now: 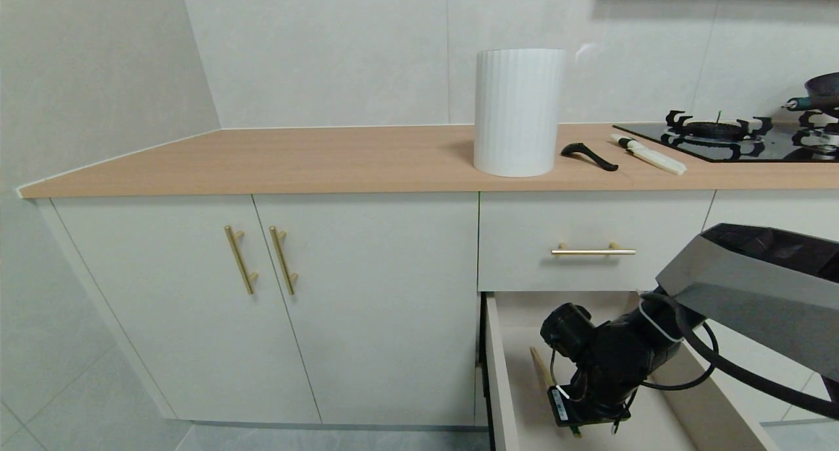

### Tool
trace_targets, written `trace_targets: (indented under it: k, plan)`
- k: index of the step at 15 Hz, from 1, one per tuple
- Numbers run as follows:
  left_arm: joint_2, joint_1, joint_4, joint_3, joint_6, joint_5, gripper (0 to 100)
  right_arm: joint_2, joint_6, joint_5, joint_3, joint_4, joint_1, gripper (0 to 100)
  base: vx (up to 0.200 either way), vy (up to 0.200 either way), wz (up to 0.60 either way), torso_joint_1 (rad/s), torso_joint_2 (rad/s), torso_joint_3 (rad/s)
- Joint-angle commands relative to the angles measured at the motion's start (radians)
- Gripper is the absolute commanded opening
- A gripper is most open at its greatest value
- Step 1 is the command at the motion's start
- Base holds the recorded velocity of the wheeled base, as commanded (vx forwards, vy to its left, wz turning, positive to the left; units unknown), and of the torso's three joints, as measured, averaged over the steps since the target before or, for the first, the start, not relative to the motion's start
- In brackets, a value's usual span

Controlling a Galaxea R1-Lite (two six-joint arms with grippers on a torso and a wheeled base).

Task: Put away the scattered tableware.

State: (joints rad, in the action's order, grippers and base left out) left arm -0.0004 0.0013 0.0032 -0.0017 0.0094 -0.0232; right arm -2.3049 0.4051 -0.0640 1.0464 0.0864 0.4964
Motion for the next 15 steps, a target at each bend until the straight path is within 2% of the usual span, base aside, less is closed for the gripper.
trace_targets:
  k: [1, 2, 9, 13, 14, 15]
  plan:
    - [0.0, 0.0, 0.0, 0.0, 0.0, 0.0, 100, 0.001, 0.0, -0.002, 0.0, 0.001, 0.001, 0, 0.0, 0.0, 0.0, 0.0, 0.0, 0.0]
    - [0.0, 0.0, 0.0, 0.0, 0.0, 0.0, 100, 0.001, 0.0, 0.0, 0.001, 0.0, 0.001, 100, 0.0, 0.0, 0.0, 0.0, 0.0, 0.0]
    - [0.0, 0.0, 0.0, 0.0, 0.0, 0.0, 100, 0.03, 0.001, -0.003, 0.0, 0.006, 0.001, 100, 0.0, 0.0, 0.0, 0.0, 0.0, 0.0]
    - [0.0, 0.0, 0.0, 0.0, 0.0, 0.0, 100, 0.269, 0.04, 0.006, -0.006, 0.096, -0.027, 100, 0.0, 0.0, 0.0, 0.0, 0.0, 0.0]
    - [0.0, 0.0, 0.0, 0.0, 0.0, 0.0, 100, 0.426, 0.027, 0.009, -0.005, 0.177, -0.058, 100, 0.0, 0.0, 0.0, 0.0, 0.0, 0.0]
    - [0.0, 0.0, 0.0, 0.0, 0.0, 0.0, 100, 0.492, 0.012, 0.009, -0.003, 0.187, -0.078, 100, 0.0, 0.0, 0.0, 0.0, 0.0, 0.0]
